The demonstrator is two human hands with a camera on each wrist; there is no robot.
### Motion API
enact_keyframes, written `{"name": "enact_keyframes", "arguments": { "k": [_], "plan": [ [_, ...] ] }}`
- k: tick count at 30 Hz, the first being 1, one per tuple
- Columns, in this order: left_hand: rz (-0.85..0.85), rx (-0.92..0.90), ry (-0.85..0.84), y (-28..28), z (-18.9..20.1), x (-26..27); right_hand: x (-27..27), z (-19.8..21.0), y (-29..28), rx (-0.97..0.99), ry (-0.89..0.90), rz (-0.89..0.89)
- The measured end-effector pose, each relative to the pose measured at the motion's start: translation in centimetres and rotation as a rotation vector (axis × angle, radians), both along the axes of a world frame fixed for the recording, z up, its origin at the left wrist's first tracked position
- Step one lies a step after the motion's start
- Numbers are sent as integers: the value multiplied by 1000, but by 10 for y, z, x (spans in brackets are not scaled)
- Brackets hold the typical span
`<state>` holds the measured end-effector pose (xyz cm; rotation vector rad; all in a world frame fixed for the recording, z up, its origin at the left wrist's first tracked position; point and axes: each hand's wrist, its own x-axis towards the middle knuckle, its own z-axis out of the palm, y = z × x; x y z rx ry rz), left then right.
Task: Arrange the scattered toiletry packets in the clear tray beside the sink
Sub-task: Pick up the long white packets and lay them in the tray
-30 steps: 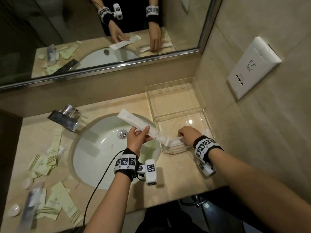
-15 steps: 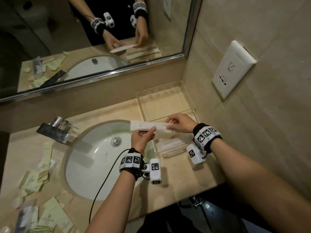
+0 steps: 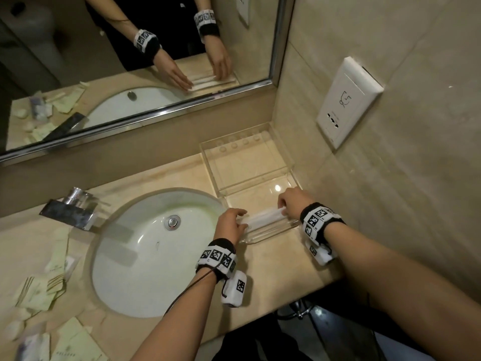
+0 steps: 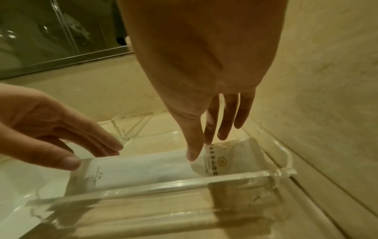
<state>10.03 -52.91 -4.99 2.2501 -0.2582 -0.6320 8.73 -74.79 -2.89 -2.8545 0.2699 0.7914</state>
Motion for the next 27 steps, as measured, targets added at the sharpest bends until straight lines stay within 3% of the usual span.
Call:
{"name": "enact_keyframes", "arguments": {
  "k": [5, 11, 27],
  "plan": [
    [-115, 138, -7, -8, -8, -2, -3, -4, -4, 14, -34, 15],
    [-134, 191, -68, -15, -14, 0, -5, -9, -9, -95, -50, 102],
    [-43, 238, -64, -25, -16, 9, 4, -3, -19, 131, 22, -48]
  ]
}}
